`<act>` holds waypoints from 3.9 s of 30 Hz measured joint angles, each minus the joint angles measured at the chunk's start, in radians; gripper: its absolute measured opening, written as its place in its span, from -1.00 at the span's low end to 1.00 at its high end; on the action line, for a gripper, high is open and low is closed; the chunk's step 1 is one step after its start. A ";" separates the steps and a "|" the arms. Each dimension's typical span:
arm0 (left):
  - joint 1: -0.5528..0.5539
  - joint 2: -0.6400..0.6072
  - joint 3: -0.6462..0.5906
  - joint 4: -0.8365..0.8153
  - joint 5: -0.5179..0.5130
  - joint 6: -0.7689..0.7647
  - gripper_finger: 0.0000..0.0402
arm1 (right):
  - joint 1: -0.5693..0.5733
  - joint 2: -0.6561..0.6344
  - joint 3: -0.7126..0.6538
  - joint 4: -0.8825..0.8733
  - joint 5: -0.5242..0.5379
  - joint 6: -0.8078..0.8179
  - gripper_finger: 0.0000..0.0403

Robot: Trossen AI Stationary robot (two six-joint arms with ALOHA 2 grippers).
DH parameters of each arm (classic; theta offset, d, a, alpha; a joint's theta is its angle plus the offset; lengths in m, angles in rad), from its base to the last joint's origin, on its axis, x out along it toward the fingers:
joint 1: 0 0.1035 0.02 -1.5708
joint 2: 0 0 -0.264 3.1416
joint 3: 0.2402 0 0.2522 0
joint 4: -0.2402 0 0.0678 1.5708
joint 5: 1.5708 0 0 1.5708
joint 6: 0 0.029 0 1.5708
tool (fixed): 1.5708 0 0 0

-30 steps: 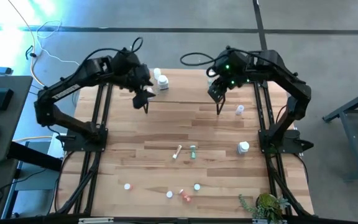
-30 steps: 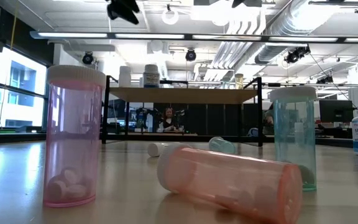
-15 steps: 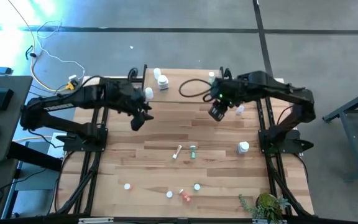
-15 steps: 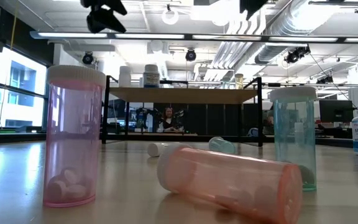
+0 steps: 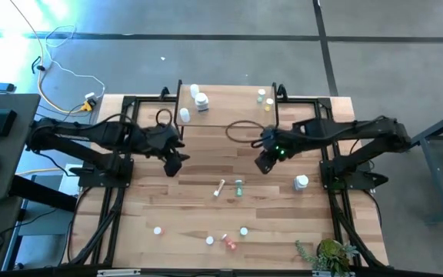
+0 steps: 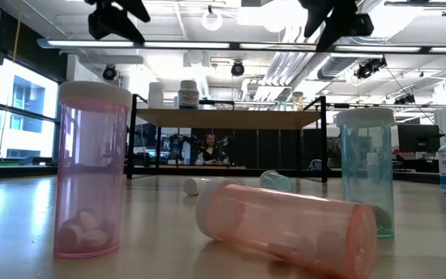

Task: Pick and place medicine bottles onto shelf by color
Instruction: Put the top blue pill bottle on the shelf

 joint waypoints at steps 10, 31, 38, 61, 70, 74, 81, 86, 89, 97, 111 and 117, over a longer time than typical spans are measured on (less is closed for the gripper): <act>-0.214 0.000 0.000 0.008 -0.073 -0.219 0.19 | 0.044 0.157 -0.112 0.287 -0.038 0.000 -0.14; -0.288 0.000 0.000 0.003 -0.187 -0.251 0.19 | 0.048 0.419 -0.113 0.396 -0.069 0.206 -0.14; -0.288 0.000 0.000 -0.001 -0.188 -0.251 0.19 | 0.048 0.471 -0.113 0.420 -0.071 0.246 -0.14; -0.288 0.000 0.000 -0.009 -0.188 -0.224 0.19 | 0.048 0.564 -0.113 0.446 -0.072 0.299 -0.43; -0.288 0.000 0.000 -0.036 -0.187 -0.224 0.19 | 0.048 0.564 -0.113 0.436 -0.087 0.284 -0.47; -0.287 0.000 0.000 -0.049 -0.184 -0.224 0.19 | 0.051 0.563 -0.113 0.435 -0.087 0.242 -0.49; -0.281 0.000 0.000 -0.050 -0.149 -0.232 0.19 | 0.056 0.518 -0.113 0.422 -0.063 0.182 -0.49; -0.255 -0.006 0.000 -0.050 -0.148 -0.226 0.19 | 0.065 0.444 -0.113 0.431 0.034 0.156 -0.49; -0.229 -0.019 0.000 -0.050 -0.150 -0.198 0.19 | 0.073 0.396 -0.113 0.445 0.108 0.152 -0.50; -0.121 -0.057 0.000 -0.047 -0.163 -0.082 0.19 | 0.066 0.299 -0.113 0.579 0.321 0.072 -0.50; 0.054 -0.097 0.001 -0.046 -0.163 0.109 0.19 | -0.059 0.293 -0.113 1.033 0.490 -0.322 -0.50; 0.084 -0.097 0.001 -0.046 -0.162 0.170 0.19 | -0.085 0.293 -0.113 1.152 0.622 -0.557 -0.50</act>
